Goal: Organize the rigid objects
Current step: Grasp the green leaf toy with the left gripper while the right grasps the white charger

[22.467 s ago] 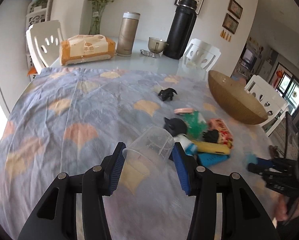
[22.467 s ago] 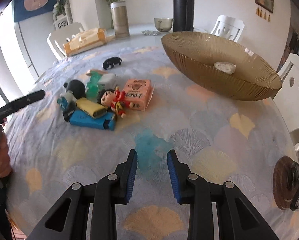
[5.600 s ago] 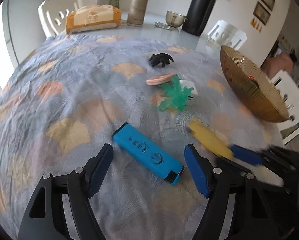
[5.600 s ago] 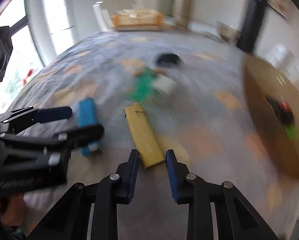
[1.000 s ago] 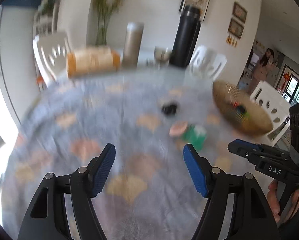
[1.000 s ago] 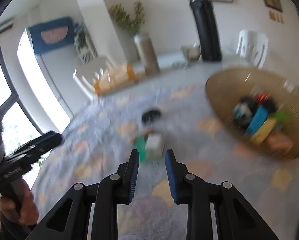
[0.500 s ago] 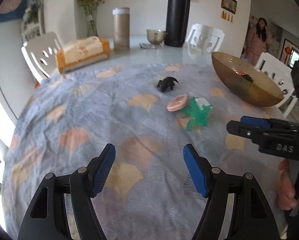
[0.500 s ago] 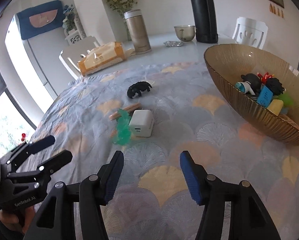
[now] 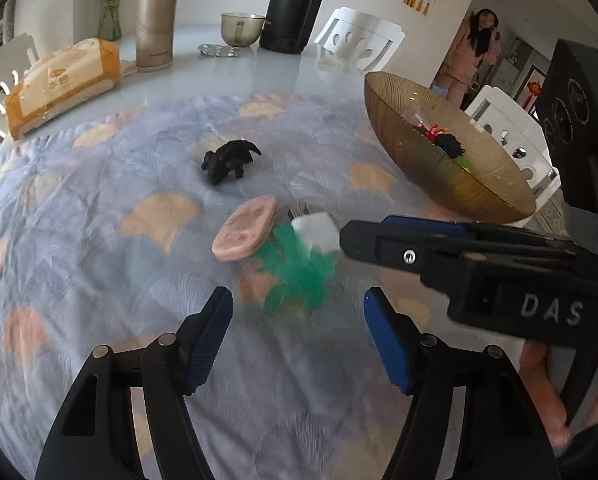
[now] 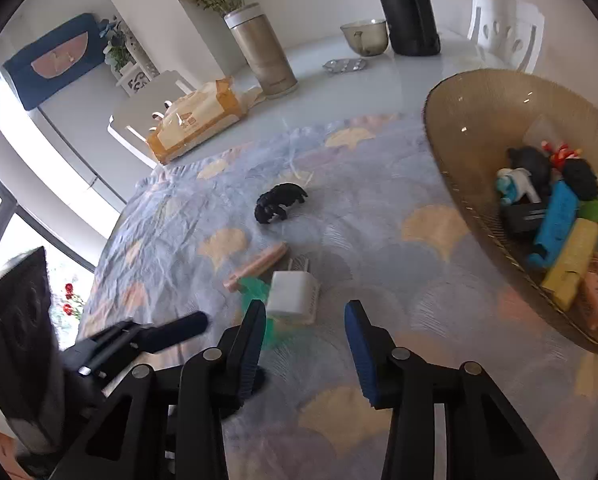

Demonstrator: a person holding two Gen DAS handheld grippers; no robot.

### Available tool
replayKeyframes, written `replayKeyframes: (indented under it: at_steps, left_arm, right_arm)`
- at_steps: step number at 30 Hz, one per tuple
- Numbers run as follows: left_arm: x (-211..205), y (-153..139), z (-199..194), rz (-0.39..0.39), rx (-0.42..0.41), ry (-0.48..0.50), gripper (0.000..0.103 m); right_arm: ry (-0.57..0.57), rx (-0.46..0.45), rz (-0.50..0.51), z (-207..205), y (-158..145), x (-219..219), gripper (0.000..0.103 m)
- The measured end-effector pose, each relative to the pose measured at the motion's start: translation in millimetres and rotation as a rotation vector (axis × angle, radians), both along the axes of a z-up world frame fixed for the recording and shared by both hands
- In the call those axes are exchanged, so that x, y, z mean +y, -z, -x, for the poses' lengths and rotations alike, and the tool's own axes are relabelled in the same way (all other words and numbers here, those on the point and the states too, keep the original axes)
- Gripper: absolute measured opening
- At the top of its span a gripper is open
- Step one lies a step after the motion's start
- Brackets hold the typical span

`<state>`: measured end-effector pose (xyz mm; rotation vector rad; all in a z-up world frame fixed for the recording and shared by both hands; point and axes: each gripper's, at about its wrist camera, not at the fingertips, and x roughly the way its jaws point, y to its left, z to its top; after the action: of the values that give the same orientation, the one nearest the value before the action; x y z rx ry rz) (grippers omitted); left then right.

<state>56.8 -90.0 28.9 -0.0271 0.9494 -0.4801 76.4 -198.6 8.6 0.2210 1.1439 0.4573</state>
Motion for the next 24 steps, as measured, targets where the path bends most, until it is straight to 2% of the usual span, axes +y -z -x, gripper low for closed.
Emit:
replayKeyframes:
  at_steps: [3,8,9,10,17,22,24]
  left_arm:
    - [-5.4,2.8,-7.8,-0.002,0.009,0.006,0.064]
    - [-6.8,7.3,-11.3,0.01,-0.001,-0.011,0.051]
    - [-6.7,7.1,-11.2,0.01,-0.004,-0.007,0.037]
    - [-6.6,7.6,-10.3,0.008,-0.003,0.0,0.033]
    - [12.4,-2.1,2.2,0.012,-0.011,-0.043,0.032]
    - [38.1,-5.6,17.5,0.069,-0.032,-0.086,0.032]
    - [48.0,-2.6,17.9,0.136,-0.028,-0.085,0.032]
  right_arm:
    - [0.002,0.011,-0.013,-4.2,4.6,-0.7,0.041]
    - [0.012,0.055,-0.066,-11.5,15.6,-3.1,0.041]
    - [0.013,0.059,-0.071,-12.3,16.9,-3.0,0.041]
    - [0.014,0.06,-0.074,-13.3,17.7,-2.5,0.041]
    - [0.014,0.075,-0.104,-17.8,20.0,2.4,0.041]
    - [0.01,0.088,-0.081,-20.6,26.2,12.1,0.041]
    - [0.01,0.072,-0.046,-20.4,28.9,18.0,0.041]
